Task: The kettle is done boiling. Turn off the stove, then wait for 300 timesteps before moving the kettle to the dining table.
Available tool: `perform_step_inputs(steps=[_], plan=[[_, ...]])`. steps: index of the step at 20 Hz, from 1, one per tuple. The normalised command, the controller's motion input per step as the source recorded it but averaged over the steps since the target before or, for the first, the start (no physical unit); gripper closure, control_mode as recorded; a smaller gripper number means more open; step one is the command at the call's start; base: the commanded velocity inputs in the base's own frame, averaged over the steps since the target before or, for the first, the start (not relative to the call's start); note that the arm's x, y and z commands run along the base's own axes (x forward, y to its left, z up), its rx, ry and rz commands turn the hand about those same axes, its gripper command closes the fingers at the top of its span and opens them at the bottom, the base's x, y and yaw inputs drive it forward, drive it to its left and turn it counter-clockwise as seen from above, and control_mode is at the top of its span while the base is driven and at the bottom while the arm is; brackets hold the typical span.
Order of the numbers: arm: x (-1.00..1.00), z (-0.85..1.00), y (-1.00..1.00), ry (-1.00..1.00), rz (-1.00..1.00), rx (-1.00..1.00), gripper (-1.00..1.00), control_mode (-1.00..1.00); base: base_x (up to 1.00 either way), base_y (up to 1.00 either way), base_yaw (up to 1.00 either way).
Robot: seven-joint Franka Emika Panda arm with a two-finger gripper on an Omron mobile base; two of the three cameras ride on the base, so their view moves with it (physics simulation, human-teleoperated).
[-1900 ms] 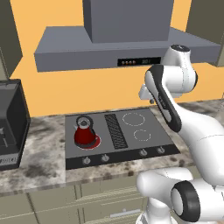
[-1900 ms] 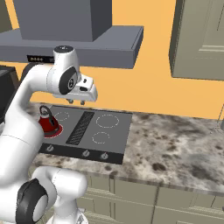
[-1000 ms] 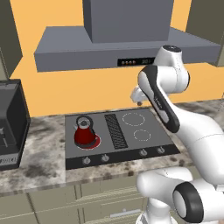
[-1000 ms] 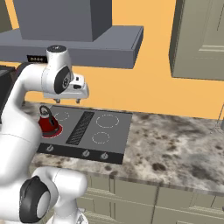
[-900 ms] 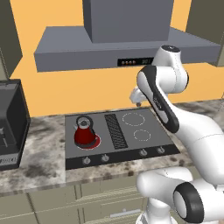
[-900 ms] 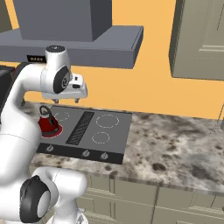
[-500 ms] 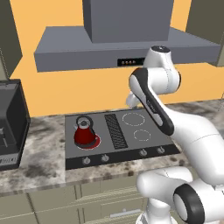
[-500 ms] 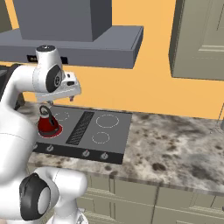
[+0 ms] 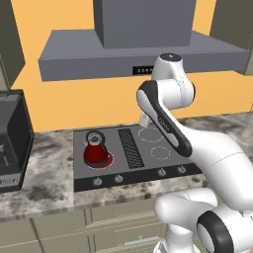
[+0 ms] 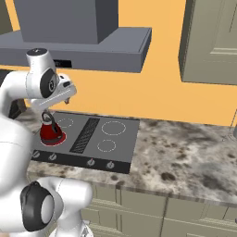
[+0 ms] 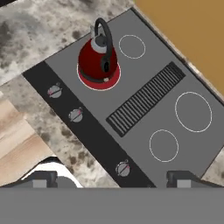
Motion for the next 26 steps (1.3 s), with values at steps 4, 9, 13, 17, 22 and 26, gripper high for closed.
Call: perform_step_inputs(steps=[4,9,13,17,22,26], plan=[[0.0,0.0,0.29,0.0,0.31,-0.06,-1.0,-1.0,0.0,0.0,0.0],[-0.01,0.0,0.23,-0.01,0.33,-0.08,-1.0,-1.0,0.0,0.0,0.0],[-0.03,0.0,0.19,-0.03,0.31,-0.1,-1.0,-1.0,0.0,0.0,0.0],[-0.04,0.0,0.17,-0.05,0.31,-0.11,-1.0,-1.0,0.0,0.0,0.0],[-0.01,0.0,0.18,-0.04,0.32,-0.1,-1.0,-1.0,0.0,0.0,0.0],[-0.02,-0.01,0.21,-0.03,0.32,-0.09,-1.0,-1.0,0.0,0.0,0.0]])
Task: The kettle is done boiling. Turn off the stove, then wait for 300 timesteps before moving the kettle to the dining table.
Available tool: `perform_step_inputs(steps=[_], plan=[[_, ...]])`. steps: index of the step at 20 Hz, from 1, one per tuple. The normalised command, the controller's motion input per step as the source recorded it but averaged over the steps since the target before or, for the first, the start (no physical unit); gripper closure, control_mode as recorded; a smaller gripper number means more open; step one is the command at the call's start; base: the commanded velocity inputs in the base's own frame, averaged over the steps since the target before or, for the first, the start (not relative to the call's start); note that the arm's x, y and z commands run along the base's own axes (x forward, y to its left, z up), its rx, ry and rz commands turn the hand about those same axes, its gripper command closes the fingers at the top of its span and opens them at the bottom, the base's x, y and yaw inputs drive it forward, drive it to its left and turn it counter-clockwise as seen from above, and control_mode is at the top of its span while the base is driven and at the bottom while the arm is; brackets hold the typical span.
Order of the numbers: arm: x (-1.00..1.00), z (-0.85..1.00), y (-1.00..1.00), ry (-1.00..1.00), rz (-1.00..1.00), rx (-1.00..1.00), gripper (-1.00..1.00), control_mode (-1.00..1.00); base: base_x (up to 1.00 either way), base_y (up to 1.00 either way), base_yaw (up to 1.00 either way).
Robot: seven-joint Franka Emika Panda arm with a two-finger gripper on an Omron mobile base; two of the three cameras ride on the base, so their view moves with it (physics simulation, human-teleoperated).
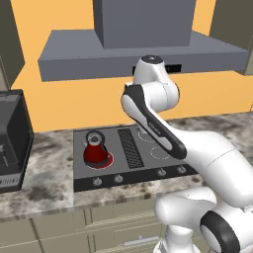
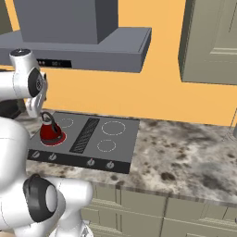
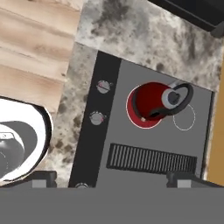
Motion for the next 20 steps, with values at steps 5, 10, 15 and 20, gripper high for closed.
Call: perform_step_inputs(steps=[5,10,15,20], plan=[[-0.01,-0.02,0.24,0.0,0.3,-0.08,-1.0,-1.0,0.0,0.0,0.0],[-0.02,-0.05,0.22,0.0,0.31,-0.06,-1.0,-1.0,0.0,0.0,0.0],[-0.01,-0.08,0.21,0.0,0.31,-0.06,-1.0,-1.0,0.0,0.0,0.0],[0.0,-0.15,0.16,0.0,0.31,-0.05,-1.0,-1.0,0.0,0.0,0.0]])
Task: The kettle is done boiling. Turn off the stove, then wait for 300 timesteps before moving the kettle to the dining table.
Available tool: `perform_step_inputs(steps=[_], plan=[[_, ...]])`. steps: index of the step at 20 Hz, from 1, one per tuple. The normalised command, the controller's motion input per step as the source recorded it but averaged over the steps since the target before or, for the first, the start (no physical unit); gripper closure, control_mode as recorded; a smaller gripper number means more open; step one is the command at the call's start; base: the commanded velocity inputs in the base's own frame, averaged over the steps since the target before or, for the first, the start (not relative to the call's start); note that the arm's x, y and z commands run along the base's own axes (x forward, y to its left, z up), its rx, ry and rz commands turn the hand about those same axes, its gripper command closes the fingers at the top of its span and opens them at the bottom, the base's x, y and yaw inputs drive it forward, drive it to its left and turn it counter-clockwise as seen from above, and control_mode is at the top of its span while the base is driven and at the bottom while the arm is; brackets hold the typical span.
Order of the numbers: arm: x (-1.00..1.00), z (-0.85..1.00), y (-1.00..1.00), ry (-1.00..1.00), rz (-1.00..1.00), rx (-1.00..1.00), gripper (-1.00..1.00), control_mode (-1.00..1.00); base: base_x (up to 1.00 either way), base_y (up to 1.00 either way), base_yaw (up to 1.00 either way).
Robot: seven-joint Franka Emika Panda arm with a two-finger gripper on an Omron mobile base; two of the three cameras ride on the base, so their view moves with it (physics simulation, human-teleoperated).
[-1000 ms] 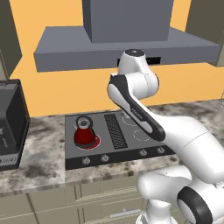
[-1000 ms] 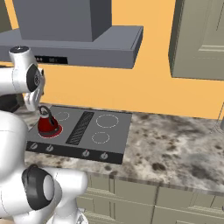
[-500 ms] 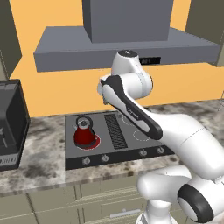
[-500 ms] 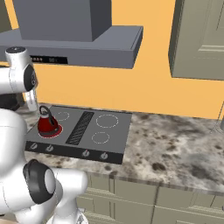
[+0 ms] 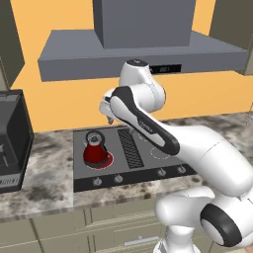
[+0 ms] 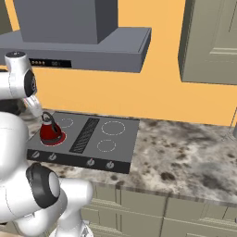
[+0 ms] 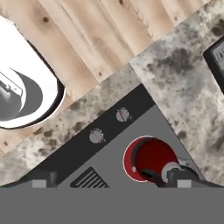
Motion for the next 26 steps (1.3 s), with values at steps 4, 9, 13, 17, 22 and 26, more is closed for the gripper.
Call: perform_step_inputs(steps=[4,9,13,17,22,26], plan=[[0.0,-0.16,0.07,0.0,0.3,-0.06,-1.0,-1.0,0.0,0.0,0.0],[0.0,-0.22,0.06,0.0,0.26,-0.03,-1.0,-1.0,0.0,0.0,0.0],[0.0,-0.17,0.01,0.0,0.1,-0.01,-1.0,-1.0,0.0,0.0,0.0],[0.05,-0.25,0.07,0.0,0.09,-0.07,-1.0,-1.0,0.0,0.0,0.0],[0.07,-0.39,0.14,0.0,0.14,-0.07,-1.0,-1.0,0.0,0.0,0.0],[0.07,-0.38,0.11,0.0,0.19,-0.02,-1.0,-1.0,0.0,0.0,0.0]])
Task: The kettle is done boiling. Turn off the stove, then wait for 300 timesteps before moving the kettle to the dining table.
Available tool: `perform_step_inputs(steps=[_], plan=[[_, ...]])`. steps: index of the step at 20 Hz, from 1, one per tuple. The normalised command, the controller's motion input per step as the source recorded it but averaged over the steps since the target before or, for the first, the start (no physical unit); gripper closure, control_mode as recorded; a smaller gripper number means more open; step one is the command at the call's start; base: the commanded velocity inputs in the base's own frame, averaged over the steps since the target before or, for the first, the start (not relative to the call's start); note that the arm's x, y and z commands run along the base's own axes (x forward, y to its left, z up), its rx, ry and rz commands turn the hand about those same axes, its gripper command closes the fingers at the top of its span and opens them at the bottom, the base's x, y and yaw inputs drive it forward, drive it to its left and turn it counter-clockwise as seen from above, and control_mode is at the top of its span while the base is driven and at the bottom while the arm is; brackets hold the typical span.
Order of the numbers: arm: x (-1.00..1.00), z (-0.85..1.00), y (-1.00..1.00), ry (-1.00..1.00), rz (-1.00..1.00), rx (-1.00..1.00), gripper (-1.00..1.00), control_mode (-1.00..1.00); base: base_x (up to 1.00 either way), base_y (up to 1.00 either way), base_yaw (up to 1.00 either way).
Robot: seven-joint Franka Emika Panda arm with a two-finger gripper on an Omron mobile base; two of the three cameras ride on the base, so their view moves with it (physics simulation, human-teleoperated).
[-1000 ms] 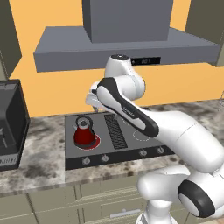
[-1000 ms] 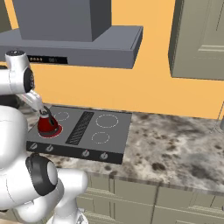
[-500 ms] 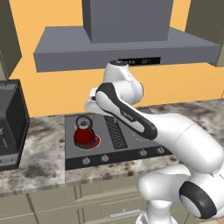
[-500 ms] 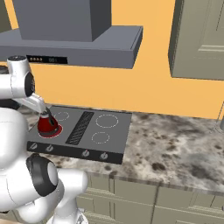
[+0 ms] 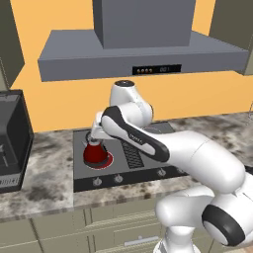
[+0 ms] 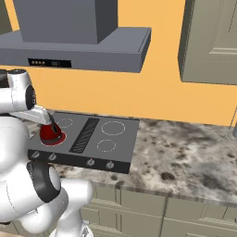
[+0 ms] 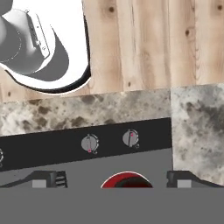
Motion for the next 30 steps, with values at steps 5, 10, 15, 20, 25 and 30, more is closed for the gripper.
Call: perform_step_inputs(steps=[5,10,15,20,25,30], plan=[[0.04,-0.31,0.14,0.0,0.2,0.0,-1.0,-1.0,0.0,0.0,0.0],[0.0,-0.28,0.11,-0.03,0.23,-0.02,-1.0,-1.0,0.0,0.0,0.0],[0.0,-0.29,0.14,-0.05,0.21,-0.04,-1.0,-1.0,0.0,0.0,0.0],[0.0,-0.24,0.09,-0.02,0.03,-0.04,-1.0,-1.0,0.0,0.0,0.0],[0.0,-0.29,0.0,0.0,0.0,0.0,-1.0,-1.0,0.0,0.0,0.0],[0.01,-0.32,0.02,0.0,0.0,0.0,-1.0,-1.0,0.0,0.0,0.0]])
